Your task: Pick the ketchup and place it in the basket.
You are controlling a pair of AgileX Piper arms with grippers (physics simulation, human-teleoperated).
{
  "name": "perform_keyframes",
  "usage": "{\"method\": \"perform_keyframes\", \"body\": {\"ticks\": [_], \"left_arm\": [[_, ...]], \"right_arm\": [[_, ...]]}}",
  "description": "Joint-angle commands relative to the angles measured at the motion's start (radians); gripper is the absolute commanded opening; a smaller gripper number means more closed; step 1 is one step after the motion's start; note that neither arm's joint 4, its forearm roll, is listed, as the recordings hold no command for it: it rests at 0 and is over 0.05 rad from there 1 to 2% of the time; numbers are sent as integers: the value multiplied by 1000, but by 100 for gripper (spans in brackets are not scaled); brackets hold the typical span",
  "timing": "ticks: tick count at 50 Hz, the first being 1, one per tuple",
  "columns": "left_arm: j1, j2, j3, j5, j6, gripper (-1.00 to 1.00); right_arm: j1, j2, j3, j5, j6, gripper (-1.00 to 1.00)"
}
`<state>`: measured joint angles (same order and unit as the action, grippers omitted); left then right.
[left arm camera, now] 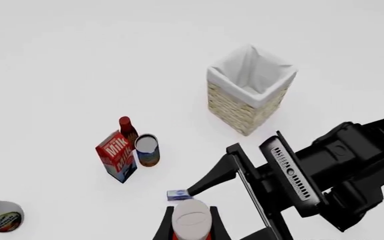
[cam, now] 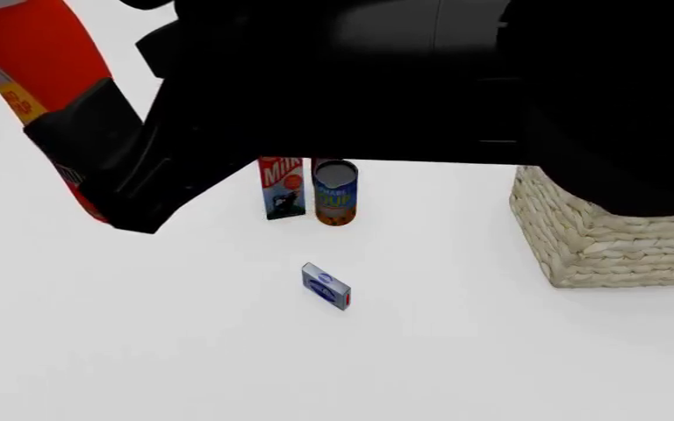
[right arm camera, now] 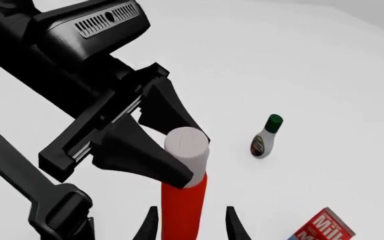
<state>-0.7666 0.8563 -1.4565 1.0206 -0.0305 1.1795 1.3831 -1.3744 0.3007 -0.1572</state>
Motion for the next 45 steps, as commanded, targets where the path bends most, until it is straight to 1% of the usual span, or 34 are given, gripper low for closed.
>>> {"method": "perform_keyframes", "body": {"ticks": [1, 5, 6, 7, 9, 11, 12, 13, 15, 16, 17, 18, 23, 29, 31, 32, 33, 35, 36, 37, 38, 40, 45], "left_arm": [[-38, 8, -30, 18, -13, -100], [-50, 12, -39, 25, -30, -100], [-56, 14, -36, 25, -44, -100], [-60, 14, -40, 27, -41, -100], [-73, 19, -47, 31, -64, -100], [-72, 19, -52, 35, -61, -100], [-88, 24, -58, 39, -76, -100], [-96, 26, -63, 41, -74, -100], [-91, 25, -62, 41, -77, -100], [-100, 28, -62, 42, -92, -100], [-95, 26, -62, 42, -80, -100], [-103, 28, -62, 42, -97, -100], [-105, 28, -63, 39, -102, -100], [-96, 25, -57, 32, -106, -100], [-87, 22, -53, 27, -96, -100], [-92, 24, -49, 24, -105, -100], [-80, 22, -45, 22, -91, -100], [-77, 22, -42, 20, -93, -100], [-59, 19, -38, 23, -67, 100], [-59, 19, -38, 23, -67, 100], [-92, 25, -36, 13, -105, 100], [-64, 21, -39, 16, -82, 100], [-54, 15, -40, 10, -77, 100]], "right_arm": [[0, 4, -3, -2, 7, 100], [0, 4, -4, 0, 7, 100], [0, 4, -5, -1, 8, 100], [-1, 5, -5, -2, 9, 100], [0, 0, 0, -6, 12, 100], [-1, 0, 1, -8, 12, 100], [-4, 1, 1, -10, 11, 100], [-6, -1, 2, -14, 6, -100], [-2, -4, 5, -12, 9, -100], [-5, -2, 3, -12, 6, -100], [-4, -4, 4, -13, 6, -100], [-6, -4, 4, -14, 6, -100], [-10, -6, 8, -17, 5, -100], [-11, -13, 17, -20, 6, -100], [-13, -14, 18, -19, 4, -100], [-15, -15, 18, -18, 4, -100], [-16, -16, 19, -18, 3, -100], [-16, -18, 20, -18, 4, -100], [-19, -18, 21, -20, 3, -100], [-19, -18, 21, -20, 3, -100], [-21, -18, 22, -21, 5, -100], [-21, -20, 21, -19, 5, -100], [-21, -22, 21, -19, 4, -100]]}}
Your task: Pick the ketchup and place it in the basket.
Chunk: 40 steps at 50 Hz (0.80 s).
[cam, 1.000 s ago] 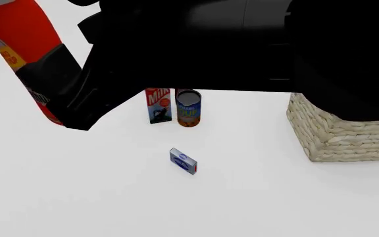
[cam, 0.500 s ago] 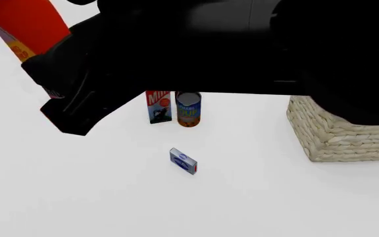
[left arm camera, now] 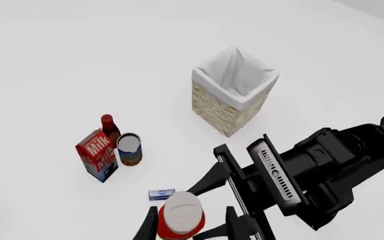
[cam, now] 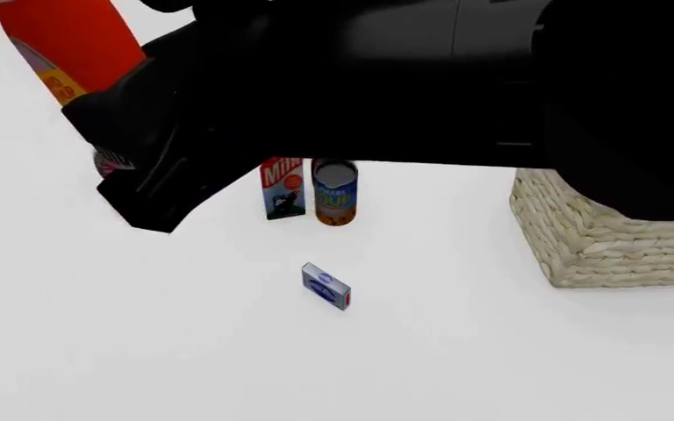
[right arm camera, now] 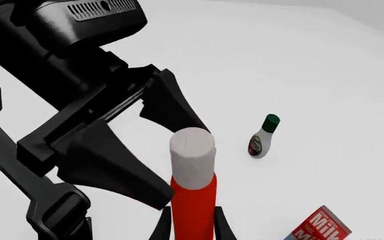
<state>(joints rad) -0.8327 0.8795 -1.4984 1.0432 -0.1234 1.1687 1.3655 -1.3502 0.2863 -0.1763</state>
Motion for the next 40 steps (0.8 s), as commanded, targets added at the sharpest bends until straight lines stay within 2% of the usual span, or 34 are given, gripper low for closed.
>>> {"method": "perform_keyframes", "body": {"ticks": [1, 9, 26, 31, 32, 34, 36, 38, 40], "left_arm": [[13, -9, 3, -15, 14, 100], [22, -13, -4, -20, 20, 100], [131, -46, 6, -50, 44, 100], [151, -52, 26, -73, 39, 100], [179, -59, 33, -82, 48, 100], [172, -58, 36, -85, 34, 100], [211, -70, 57, -104, 60, 100], [212, -72, 77, -116, 43, 100], [236, -81, 90, -128, 63, 100]], "right_arm": [[-10, -5, -2, -5, 24, -100], [-12, -10, 6, -8, 25, -100], [-32, -23, 20, -13, 34, -100], [-44, -33, 18, -9, 37, -100], [-47, -37, 18, -7, 37, -100], [-50, -38, 17, -7, 37, -100], [-60, -43, 16, -5, 41, -100], [-71, -46, 15, -3, 38, -100], [-77, -54, 17, -5, 45, -100]]}}
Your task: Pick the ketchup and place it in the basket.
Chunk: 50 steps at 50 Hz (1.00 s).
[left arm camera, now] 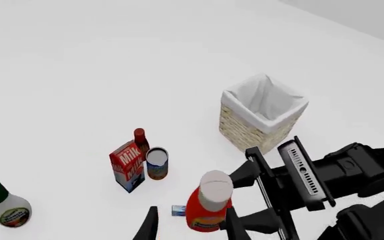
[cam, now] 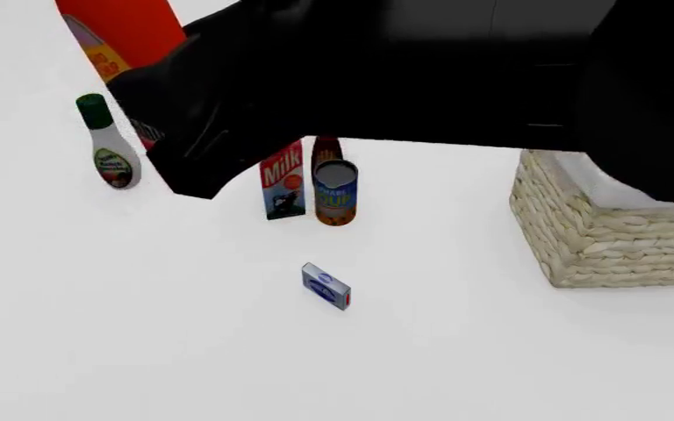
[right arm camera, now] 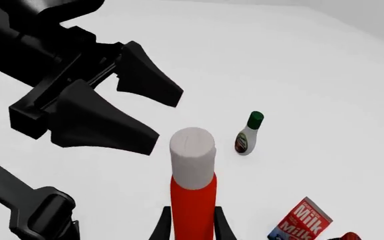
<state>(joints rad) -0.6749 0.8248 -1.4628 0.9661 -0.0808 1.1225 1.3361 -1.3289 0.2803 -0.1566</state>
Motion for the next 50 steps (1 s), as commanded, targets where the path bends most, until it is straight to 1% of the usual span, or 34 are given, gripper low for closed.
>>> {"method": "perform_keyframes", "body": {"ticks": [1, 2, 5, 6, 7, 8, 9, 12, 13, 14, 15, 16, 17, 21, 24, 25, 26, 27, 29, 30, 32, 33, 34, 35, 36, 37, 38, 39, 40, 42, 44, 46, 48, 50], "left_arm": [[85, -27, 72, -60, 1, 100], [101, -34, 84, -72, 11, 100], [99, -38, 103, -83, 2, 100], [114, -44, 114, -91, 8, 100], [116, -45, 126, -97, -7, 100], [114, -50, 136, -104, -5, 100], [130, -56, 148, -114, 3, 100], [129, -60, 167, -126, -15, 100], [155, -70, 186, -143, -1, 100], [149, -72, 199, -150, -14, 100], [153, -75, 207, -155, -11, 100], [172, -81, 218, -164, -9, 100], [166, -83, 230, -170, -18, 100], [191, -93, 265, -197, -29, 100], [211, -101, 288, -217, -23, 100], [222, -106, 311, -235, -30, 100], [236, -112, 318, -244, -21, 100], [228, -113, 330, -251, -41, 100], [230, -113, 343, -259, -47, 100], [245, -121, 359, -276, -35, 100], [241, -121, 379, -289, -56, 100], [260, -127, 390, -304, -41, 100], [259, -126, 397, -310, -46, 100], [254, -125, 407, -317, -61, 100], [256, -125, 414, -325, -59, 100], [268, -125, 422, -334, -50, 100], [268, -125, 423, -334, -50, 100], [259, -120, 432, -343, -66, 100], [259, -120, 432, -343, -66, 100], [264, -124, 434, -353, -53, 100], [267, -123, 442, -361, -52, 100], [290, -111, 468, -376, -35, 100], [290, -114, 483, -392, -49, 100], [294, -116, 489, -396, -43, 100]], "right_arm": [[-41, -29, -4, 1, 25, -100], [-45, -36, -1, 0, 27, -100], [-55, -42, 3, -4, 29, -100], [-59, -48, 7, -6, 31, -100], [-64, -52, 10, -9, 33, -100], [-69, -55, 13, -13, 36, -100], [-74, -58, 15, -15, 35, -100], [-82, -63, 21, -21, 39, -100], [-87, -72, 29, -29, 44, -100], [-92, -74, 33, -32, 44, -100], [-96, -75, 36, -35, 42, -100], [-101, -80, 41, -40, 48, -100], [-106, -85, 46, -45, 50, -100], [-127, -98, 58, -60, 58, -100], [-144, -103, 62, -68, 59, -100], [-167, -105, 63, -81, 63, -100], [-169, -108, 67, -82, 65, -100], [-176, -112, 70, -87, 67, -100], [-184, -115, 74, -93, 69, -100], [-194, -118, 80, -97, 66, -100], [-206, -126, 90, -106, 73, -100], [-224, -124, 94, -114, 74, -100], [-226, -129, 99, -118, 80, -100], [-235, -132, 104, -121, 78, -100], [-248, -129, 106, -124, 75, -100], [-267, -119, 105, -128, 60, -100], [-267, -119, 105, -128, 60, -100], [-285, -122, 116, -138, 62, -100], [-285, -122, 116, -138, 62, -100], [-316, -119, 118, -149, 56, -100], [-347, -127, 124, -169, 63, -100], [-359, -137, 131, -173, 72, -100], [-373, -142, 138, -176, 74, -100], [-379, -143, 140, -178, 72, -100]]}}
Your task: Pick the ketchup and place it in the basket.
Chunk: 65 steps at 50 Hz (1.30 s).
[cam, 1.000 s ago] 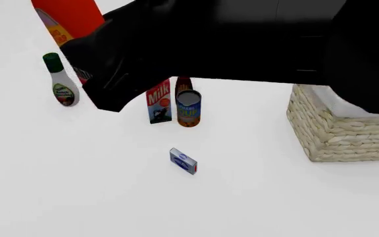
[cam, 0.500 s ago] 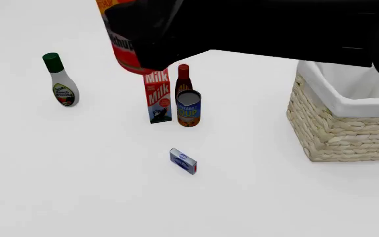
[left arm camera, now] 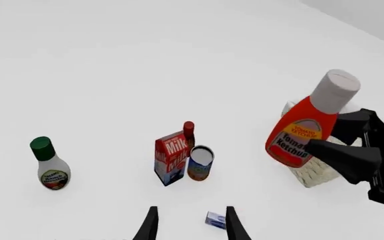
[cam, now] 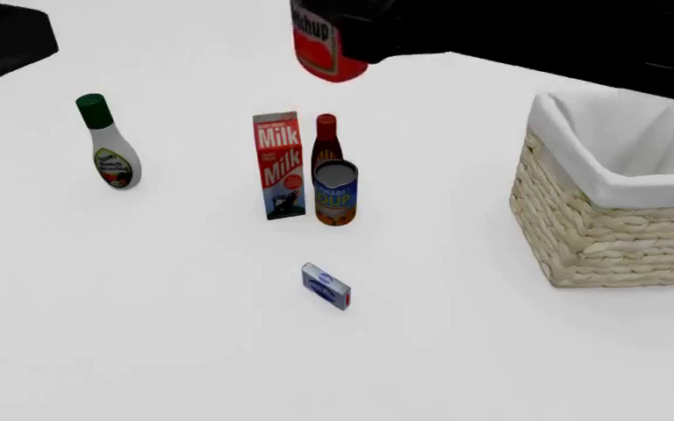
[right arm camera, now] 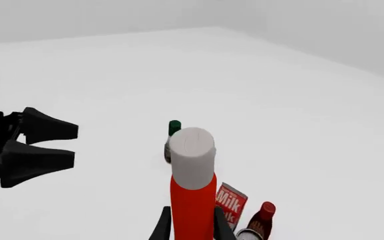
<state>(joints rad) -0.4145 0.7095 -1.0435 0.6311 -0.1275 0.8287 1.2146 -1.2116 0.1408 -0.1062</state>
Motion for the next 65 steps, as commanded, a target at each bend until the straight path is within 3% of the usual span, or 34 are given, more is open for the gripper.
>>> {"method": "perform_keyframes", "body": {"ticks": [1, 5, 16, 20, 41, 65], "left_arm": [[45, -1, 80, -71, 9, 100], [94, -5, 103, -109, 15, 100], [86, 13, 176, -172, -26, 100], [86, 21, 182, -184, -24, 100], [71, 64, 172, -221, -20, 100], [66, 67, 212, -250, -42, 100]], "right_arm": [[-102, -19, 24, -42, 14, -100], [-142, -35, 41, -60, 26, -100], [-247, -70, 86, -103, 27, -100], [-271, -68, 106, -122, 31, -100], [-572, -124, 258, -281, 89, -100], [-737, -175, 373, -357, 109, -100]]}}
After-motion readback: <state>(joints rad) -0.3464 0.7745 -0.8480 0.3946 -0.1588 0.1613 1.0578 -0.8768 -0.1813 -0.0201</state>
